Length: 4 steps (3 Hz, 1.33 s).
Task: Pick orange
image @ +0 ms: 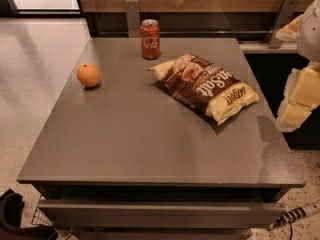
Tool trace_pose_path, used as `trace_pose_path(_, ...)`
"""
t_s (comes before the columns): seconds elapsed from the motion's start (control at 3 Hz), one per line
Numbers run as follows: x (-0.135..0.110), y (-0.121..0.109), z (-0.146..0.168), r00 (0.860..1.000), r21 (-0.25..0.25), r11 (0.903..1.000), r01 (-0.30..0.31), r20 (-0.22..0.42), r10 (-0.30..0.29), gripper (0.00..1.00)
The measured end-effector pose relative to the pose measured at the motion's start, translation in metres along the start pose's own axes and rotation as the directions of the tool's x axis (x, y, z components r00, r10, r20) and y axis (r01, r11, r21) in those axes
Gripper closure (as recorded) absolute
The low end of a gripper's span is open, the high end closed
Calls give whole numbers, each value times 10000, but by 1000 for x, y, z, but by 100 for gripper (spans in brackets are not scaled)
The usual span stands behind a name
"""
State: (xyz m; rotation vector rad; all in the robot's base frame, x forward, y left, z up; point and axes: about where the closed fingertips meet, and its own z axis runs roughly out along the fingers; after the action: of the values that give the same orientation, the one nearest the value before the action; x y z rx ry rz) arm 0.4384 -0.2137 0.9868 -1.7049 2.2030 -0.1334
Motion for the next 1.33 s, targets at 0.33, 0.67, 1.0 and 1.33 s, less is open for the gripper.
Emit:
trace_pose_path(0.33,0,0,0,10000,2,10000,0,1,0,0)
trace_pose_path(0.67,-3,-2,1,9999,57,10000,15,165,-16,0)
trace_pose_path(1.0,-23,-9,16,9957,53,10000,-31,924,26,0)
trace_pose_path(1.33,-73,-20,48,9646,39,9997,-240,2629,221,0)
